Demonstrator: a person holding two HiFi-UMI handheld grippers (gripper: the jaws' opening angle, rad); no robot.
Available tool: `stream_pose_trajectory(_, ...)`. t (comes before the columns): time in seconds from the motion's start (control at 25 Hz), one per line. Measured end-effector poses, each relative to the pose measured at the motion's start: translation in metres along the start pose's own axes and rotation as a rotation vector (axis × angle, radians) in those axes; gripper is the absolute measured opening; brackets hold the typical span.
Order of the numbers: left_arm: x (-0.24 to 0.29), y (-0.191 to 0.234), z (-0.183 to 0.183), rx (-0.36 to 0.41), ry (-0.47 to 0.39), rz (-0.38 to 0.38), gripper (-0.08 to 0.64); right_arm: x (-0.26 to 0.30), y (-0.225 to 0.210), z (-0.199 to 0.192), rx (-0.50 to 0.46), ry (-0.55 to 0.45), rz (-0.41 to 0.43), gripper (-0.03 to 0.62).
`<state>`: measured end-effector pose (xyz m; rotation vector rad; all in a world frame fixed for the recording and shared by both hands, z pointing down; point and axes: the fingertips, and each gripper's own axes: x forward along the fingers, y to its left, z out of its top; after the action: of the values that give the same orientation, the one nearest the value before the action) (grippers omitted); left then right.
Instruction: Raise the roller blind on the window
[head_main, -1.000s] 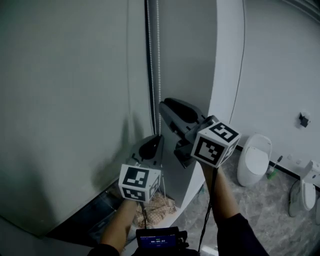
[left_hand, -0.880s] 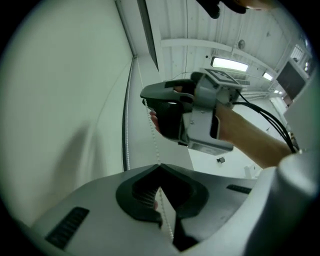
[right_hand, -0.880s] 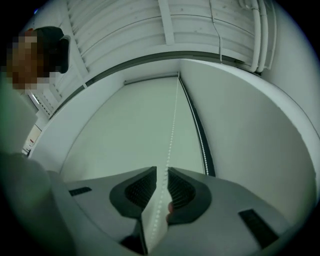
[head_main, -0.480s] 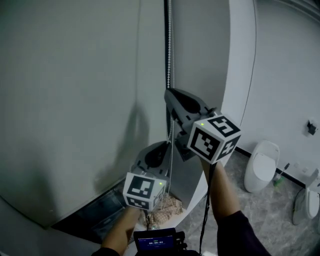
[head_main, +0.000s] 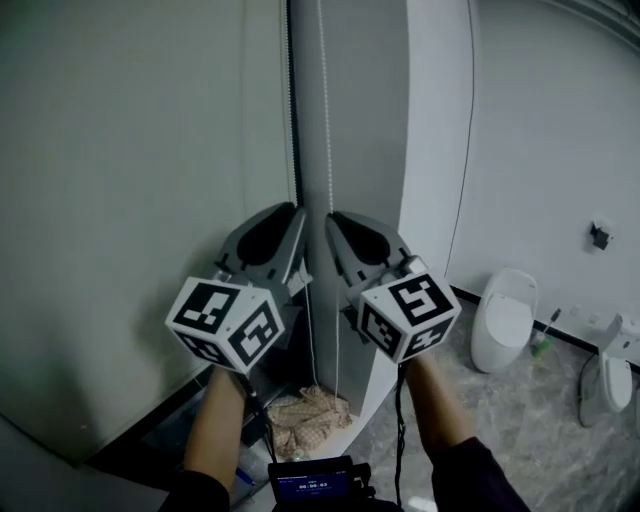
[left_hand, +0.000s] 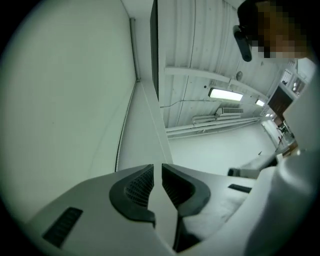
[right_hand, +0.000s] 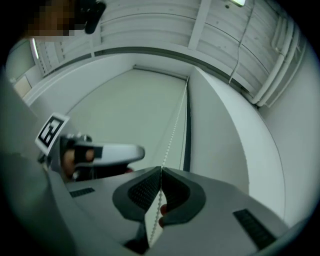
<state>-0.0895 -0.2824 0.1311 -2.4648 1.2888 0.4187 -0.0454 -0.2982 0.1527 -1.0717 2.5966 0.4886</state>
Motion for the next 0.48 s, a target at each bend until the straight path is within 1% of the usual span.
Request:
stream_pose_trajectory(0.08,0.024,0.002,0.012,0.004,0.007,-0.023,0.014,-0.006,-0.001,-0.023,-0.069,0.040,-0.031,0.017)
stream_pose_trajectory(0.12,0.032,-0.001,0.015,0.008,0.014,-0.033,0.014,-0.015,0.001,-0.036,-0.084,0.063,-0.038,0.017)
stream_pose_trajectory(0.24,0.042,-0.017,0.015,0.005,0.043,-0.053,0.015,-0.049,0.015,-0.072,-0.079,0.121,-0.047,0.017)
stream_pose_trajectory(0.36,0.047,-0.026,0.001,-0.001,0.082,-0.059,0.015,-0.071,0.031,-0.104,-0.061,0.160,-0.049,0.017)
stream_pose_trajectory(0.48,0.052,-0.036,-0.011,-0.024,0.095,-0.075,0.014,-0.083,0.038,-0.125,-0.033,0.185,-0.040,0.017)
